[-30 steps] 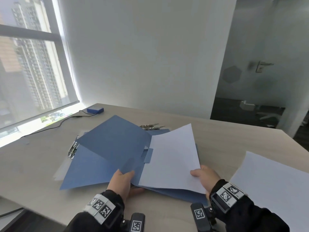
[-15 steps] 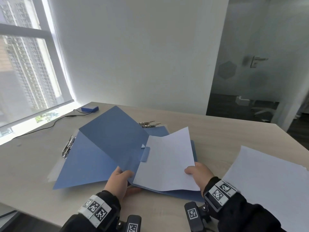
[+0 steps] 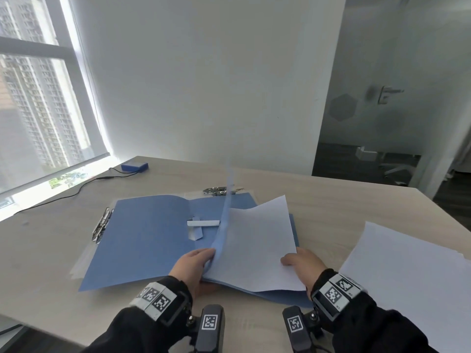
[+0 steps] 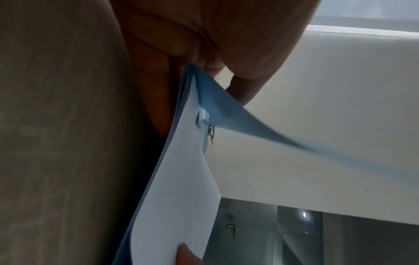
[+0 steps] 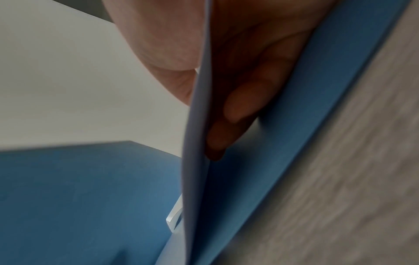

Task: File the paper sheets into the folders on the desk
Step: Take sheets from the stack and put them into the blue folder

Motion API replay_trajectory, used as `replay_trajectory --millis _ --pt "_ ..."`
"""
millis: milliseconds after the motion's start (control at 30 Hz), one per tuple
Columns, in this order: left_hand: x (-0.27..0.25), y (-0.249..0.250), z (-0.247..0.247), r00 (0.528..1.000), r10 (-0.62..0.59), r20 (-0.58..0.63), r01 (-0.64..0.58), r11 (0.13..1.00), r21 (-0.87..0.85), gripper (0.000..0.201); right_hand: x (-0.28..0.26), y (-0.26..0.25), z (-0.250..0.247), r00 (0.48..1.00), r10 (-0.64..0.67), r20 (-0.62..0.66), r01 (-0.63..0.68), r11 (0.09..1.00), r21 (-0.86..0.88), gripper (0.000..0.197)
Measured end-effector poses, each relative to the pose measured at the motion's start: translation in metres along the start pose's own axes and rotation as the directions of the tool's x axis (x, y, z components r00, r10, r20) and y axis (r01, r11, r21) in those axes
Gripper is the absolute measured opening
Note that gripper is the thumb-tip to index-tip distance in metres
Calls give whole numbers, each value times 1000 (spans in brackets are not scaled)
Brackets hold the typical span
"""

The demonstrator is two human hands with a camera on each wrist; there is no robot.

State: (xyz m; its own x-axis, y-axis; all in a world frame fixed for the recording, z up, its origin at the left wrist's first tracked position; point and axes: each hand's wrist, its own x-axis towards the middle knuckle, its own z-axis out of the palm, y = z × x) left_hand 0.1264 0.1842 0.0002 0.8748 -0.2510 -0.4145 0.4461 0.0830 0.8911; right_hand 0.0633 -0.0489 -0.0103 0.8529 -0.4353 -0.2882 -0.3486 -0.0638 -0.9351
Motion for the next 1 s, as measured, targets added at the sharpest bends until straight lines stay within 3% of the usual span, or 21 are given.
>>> replay_trajectory --millis 67,167,300,433,533,633,767,867,933,1000 --pt "-5 1 7 998 -63 23 64 998 -23 9 -5 -4 -1 999 0 40 0 1000 4 45" --pt "-6 -2 13 994 -92 56 95 995 -44 23 -10 -4 -4 1000 -13 18 12 999 51 16" --pt "-2 -9 8 997 -40 60 43 998 -55 38 -10 6 -15 997 71 -27 -59 951 303 22" --pt "-4 -13 -3 995 38 88 -29 995 -98 45 -13 11 -26 995 57 -84 -21 928 372 48" --pt "-9 -14 -8 987 100 125 -81 986 -145 44 -17 17 -28 989 -35 -146 79 946 313 30" --pt "-15 -12 -6 979 143 143 -121 981 -151 40 -24 19 -24 998 -59 -18 61 950 307 23" --pt "-12 -7 -4 984 133 120 -142 987 72 33 -35 9 -24 985 -170 -2 168 967 190 27" --pt "-8 3 -8 983 170 75 -185 933 308 34 -39 4 -30 966 -257 -32 259 956 135 32" --pt "-6 13 -14 937 350 6 -310 821 479 36 -42 3 -37 958 -287 -22 287 945 157 37" --pt "-3 25 -22 849 526 -51 -376 669 641 35 -45 1 -42 949 -316 2 310 932 186 38"
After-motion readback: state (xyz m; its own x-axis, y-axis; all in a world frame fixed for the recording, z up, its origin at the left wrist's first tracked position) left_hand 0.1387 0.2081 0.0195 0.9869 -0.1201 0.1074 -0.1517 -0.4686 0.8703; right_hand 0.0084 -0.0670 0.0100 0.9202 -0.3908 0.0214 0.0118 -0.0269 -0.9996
